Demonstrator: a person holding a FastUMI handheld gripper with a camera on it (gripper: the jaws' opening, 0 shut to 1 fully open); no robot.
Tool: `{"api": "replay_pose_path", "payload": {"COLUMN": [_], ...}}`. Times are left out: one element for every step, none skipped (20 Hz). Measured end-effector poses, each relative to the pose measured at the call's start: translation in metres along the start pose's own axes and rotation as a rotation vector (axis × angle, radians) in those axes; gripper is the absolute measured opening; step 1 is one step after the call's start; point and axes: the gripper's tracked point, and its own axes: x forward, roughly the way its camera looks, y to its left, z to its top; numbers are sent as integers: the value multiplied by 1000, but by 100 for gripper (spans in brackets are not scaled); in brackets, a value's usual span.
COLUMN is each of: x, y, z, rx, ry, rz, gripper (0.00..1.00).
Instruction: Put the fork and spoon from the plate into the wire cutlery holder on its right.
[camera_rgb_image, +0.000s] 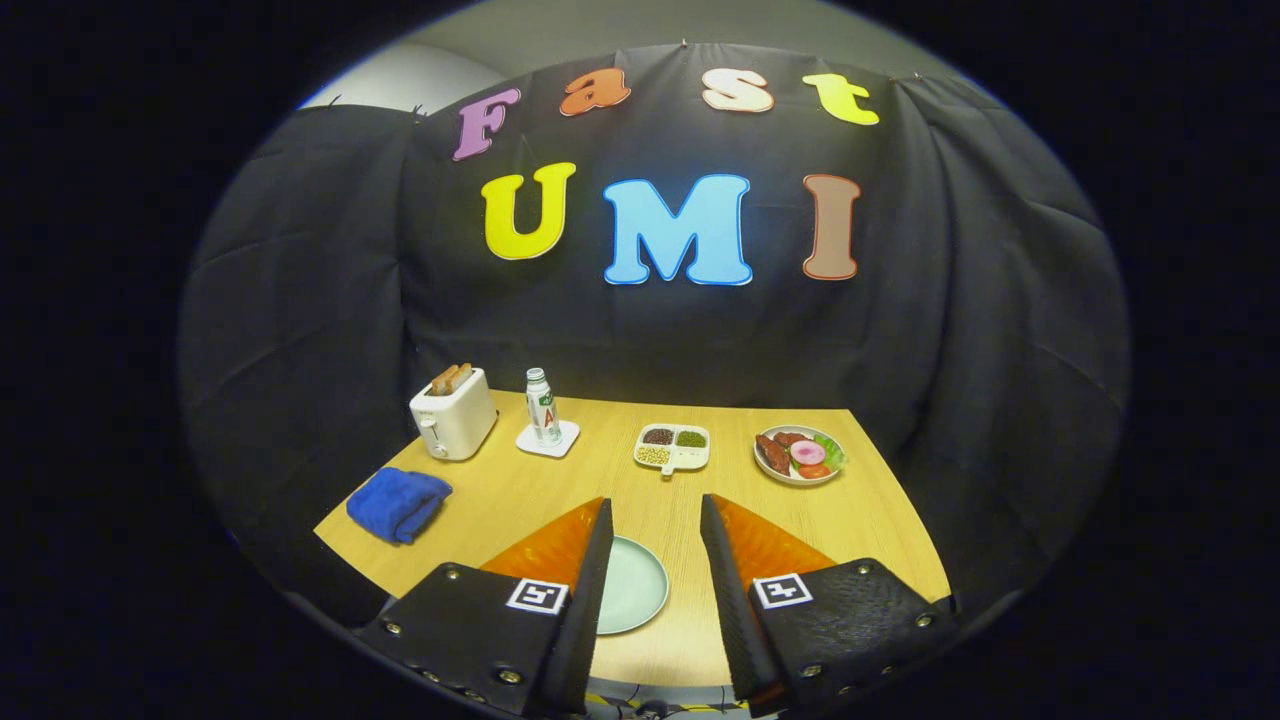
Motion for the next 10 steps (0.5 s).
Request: {"api": "replay_pose_path", "payload": {"x": [0,1,0,4,6,6,7,9,7,8], "y": [-1,-4,-4,-5,-1,2,4,4,4,6], "z": [-2,-1,-1,-5,-11,-15,-18,-19,-17,-12], "rx": [2,2,0,-8,-16,-21,-25,-33,-37,-40], "ry": [-2,-11,-25,-25,-18,-9,-8,-13,-36,-72], "rz": [-7,-20,-29,-35,-30,-28,-26,-26,-30,-33], "gripper": [53,53,55,58,59,59,64,68,75,80]}}
